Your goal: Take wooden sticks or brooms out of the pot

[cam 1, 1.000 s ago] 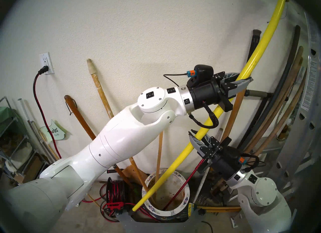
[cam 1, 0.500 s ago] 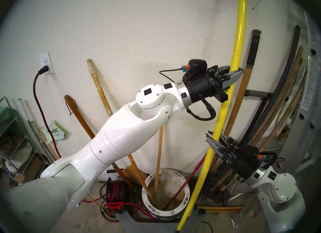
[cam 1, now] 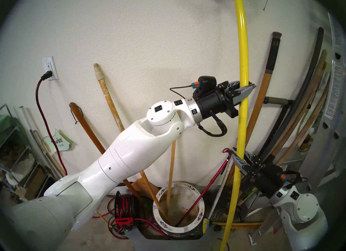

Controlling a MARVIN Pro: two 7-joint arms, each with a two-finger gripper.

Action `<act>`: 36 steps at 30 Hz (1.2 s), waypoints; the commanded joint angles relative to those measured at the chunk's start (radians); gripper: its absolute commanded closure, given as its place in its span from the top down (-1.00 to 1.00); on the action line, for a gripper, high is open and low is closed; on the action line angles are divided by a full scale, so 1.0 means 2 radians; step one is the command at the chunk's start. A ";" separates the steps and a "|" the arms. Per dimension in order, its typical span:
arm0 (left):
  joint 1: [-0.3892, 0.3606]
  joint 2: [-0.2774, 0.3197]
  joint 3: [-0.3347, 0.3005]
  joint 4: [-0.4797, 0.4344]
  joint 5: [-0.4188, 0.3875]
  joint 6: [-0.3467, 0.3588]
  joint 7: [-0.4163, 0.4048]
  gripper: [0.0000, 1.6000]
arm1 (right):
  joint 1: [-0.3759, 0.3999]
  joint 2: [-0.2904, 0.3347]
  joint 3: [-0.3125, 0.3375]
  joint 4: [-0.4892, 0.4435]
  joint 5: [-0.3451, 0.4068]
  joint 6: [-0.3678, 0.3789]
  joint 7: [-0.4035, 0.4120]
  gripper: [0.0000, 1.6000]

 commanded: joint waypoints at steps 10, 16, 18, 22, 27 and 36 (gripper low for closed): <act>0.008 -0.010 0.001 0.015 0.001 -0.034 -0.041 -1.00 | 0.045 -0.040 -0.066 0.091 -0.064 -0.071 -0.049 -1.00; 0.010 -0.013 0.003 0.021 0.002 -0.039 -0.050 -1.00 | 0.046 -0.055 -0.081 0.103 -0.077 -0.089 -0.065 -1.00; 0.012 -0.014 0.002 0.022 0.003 -0.043 -0.052 -1.00 | 0.047 -0.057 -0.085 0.109 -0.082 -0.093 -0.070 -1.00; 0.019 -0.013 0.003 0.019 0.002 -0.045 -0.055 -1.00 | 0.052 -0.065 -0.091 0.124 -0.091 -0.103 -0.080 -1.00; 0.035 -0.010 0.000 0.023 0.000 -0.055 -0.055 -1.00 | 0.057 -0.070 -0.095 0.134 -0.103 -0.116 -0.090 -1.00; 0.072 0.014 0.004 0.032 0.020 -0.085 -0.062 -1.00 | 0.064 -0.094 -0.102 0.120 -0.105 -0.111 -0.118 -1.00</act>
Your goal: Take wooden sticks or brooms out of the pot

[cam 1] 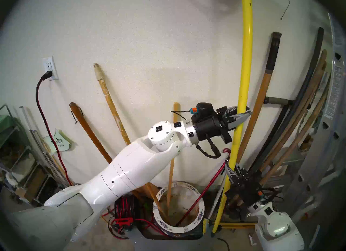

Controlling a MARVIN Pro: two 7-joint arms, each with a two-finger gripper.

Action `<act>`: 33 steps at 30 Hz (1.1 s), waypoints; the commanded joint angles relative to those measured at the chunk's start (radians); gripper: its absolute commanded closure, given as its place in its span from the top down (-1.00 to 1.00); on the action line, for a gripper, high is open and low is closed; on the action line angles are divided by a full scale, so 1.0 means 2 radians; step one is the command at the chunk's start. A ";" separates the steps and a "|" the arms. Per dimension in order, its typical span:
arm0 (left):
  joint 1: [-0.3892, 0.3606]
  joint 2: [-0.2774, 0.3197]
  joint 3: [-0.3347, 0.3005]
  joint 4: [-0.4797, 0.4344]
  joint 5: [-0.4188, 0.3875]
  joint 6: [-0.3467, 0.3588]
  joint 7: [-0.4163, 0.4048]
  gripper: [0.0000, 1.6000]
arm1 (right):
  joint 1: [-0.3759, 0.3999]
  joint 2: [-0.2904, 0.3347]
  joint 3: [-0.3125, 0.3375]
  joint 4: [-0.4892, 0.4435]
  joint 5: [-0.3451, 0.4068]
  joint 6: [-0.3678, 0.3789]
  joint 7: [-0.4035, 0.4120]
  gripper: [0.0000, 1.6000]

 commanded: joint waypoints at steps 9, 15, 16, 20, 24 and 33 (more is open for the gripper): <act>0.044 0.022 0.001 0.012 0.018 -0.058 -0.013 -1.00 | 0.005 -0.033 -0.018 -0.017 -0.009 0.003 -0.027 -1.00; 0.054 0.025 0.007 0.026 0.029 -0.085 -0.018 -1.00 | -0.002 -0.046 -0.036 -0.013 -0.023 -0.001 -0.036 -1.00; 0.055 0.022 0.009 0.030 0.034 -0.091 -0.013 -1.00 | -0.001 -0.050 -0.039 -0.011 -0.025 -0.002 -0.039 -1.00; 0.057 0.011 0.012 0.050 0.043 -0.103 0.001 -1.00 | 0.006 -0.063 -0.051 0.003 -0.036 -0.005 -0.051 -1.00; 0.056 0.007 0.018 0.063 0.057 -0.121 0.005 -1.00 | 0.014 -0.072 -0.060 0.020 -0.047 -0.012 -0.062 -1.00; 0.065 -0.002 0.024 0.079 0.098 -0.187 0.028 -1.00 | 0.051 -0.094 -0.070 0.102 -0.089 -0.054 -0.098 -1.00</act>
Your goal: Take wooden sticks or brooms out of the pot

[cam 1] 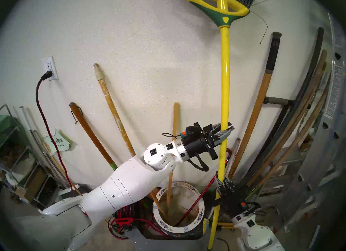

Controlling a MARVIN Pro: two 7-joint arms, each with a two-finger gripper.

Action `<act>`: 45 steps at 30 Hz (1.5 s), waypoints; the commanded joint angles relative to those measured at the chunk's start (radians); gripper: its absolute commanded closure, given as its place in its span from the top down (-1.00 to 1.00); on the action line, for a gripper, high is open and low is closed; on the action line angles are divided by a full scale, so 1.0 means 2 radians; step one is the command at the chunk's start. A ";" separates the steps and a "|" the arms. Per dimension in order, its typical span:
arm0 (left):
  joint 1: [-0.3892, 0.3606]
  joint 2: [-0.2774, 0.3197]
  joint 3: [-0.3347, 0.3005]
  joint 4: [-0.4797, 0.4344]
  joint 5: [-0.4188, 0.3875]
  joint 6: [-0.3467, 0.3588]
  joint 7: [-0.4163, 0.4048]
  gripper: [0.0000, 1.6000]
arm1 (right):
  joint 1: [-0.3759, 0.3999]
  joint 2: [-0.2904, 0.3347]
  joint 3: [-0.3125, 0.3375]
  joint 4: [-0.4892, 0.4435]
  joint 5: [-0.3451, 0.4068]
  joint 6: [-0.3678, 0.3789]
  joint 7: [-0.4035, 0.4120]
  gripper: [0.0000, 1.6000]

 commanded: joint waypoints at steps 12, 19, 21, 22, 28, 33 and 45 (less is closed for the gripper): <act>0.002 -0.024 0.015 0.022 0.070 -0.076 0.023 -1.00 | 0.104 -0.035 -0.001 0.121 -0.066 -0.094 -0.072 -1.00; -0.006 -0.028 0.026 0.034 0.087 -0.085 0.014 -1.00 | 0.139 -0.042 0.000 0.173 -0.085 -0.112 -0.095 -1.00; -0.008 -0.029 0.030 0.037 0.093 -0.086 0.012 -1.00 | 0.147 -0.043 0.002 0.183 -0.087 -0.113 -0.100 -1.00; -0.010 -0.029 0.031 0.038 0.094 -0.085 0.010 -1.00 | 0.150 -0.043 0.003 0.187 -0.087 -0.112 -0.102 -1.00; -0.025 -0.034 0.039 0.048 0.101 -0.076 -0.003 -1.00 | 0.170 -0.045 0.008 0.206 -0.085 -0.099 -0.110 -1.00; -0.033 -0.043 0.048 0.064 0.106 -0.071 -0.013 -1.00 | 0.181 -0.048 0.008 0.213 -0.084 -0.088 -0.113 -1.00; -0.043 -0.056 0.050 0.076 0.103 -0.058 -0.018 -1.00 | 0.194 -0.053 -0.003 0.197 -0.084 -0.040 -0.107 -1.00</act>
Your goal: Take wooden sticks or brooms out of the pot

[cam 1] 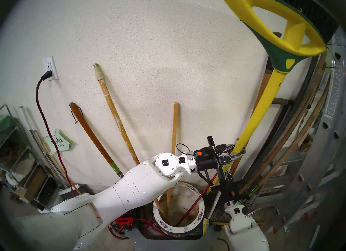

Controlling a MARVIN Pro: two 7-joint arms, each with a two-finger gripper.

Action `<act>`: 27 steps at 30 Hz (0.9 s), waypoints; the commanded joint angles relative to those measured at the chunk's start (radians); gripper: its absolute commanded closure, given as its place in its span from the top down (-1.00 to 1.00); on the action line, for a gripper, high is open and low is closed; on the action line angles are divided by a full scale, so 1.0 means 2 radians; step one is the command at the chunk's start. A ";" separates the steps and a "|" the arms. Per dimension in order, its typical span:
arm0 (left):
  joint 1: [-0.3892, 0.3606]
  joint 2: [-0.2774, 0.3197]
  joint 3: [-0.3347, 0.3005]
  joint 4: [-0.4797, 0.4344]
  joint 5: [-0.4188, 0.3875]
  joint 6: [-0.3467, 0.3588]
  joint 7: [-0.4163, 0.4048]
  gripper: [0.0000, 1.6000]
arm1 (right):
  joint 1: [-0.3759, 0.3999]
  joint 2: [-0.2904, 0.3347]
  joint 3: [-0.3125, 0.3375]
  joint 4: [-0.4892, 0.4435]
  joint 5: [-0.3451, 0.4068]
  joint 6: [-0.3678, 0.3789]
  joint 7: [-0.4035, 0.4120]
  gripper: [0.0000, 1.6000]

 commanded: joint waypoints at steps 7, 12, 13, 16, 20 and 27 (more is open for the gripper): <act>-0.020 -0.020 -0.005 -0.007 -0.007 0.019 0.001 -1.00 | 0.024 -0.015 -0.022 -0.048 0.008 0.054 0.025 -1.00; -0.032 -0.028 -0.015 -0.008 -0.009 0.035 0.009 -1.00 | 0.020 -0.015 -0.034 -0.064 0.005 0.082 0.038 -1.00; -0.034 -0.029 -0.017 -0.007 -0.009 0.038 0.011 -1.00 | 0.020 -0.016 -0.035 -0.068 0.007 0.091 0.040 -1.00; -0.044 -0.032 -0.020 -0.003 -0.007 0.050 0.016 -1.00 | 0.020 -0.019 -0.038 -0.077 0.013 0.118 0.045 -1.00; -0.053 -0.036 -0.023 0.008 -0.004 0.062 0.022 -1.00 | -0.044 0.007 -0.016 -0.066 0.025 0.103 0.044 -1.00; -0.063 -0.053 -0.027 0.035 -0.005 0.082 0.033 -1.00 | -0.063 0.019 -0.012 -0.046 0.033 0.099 0.053 -1.00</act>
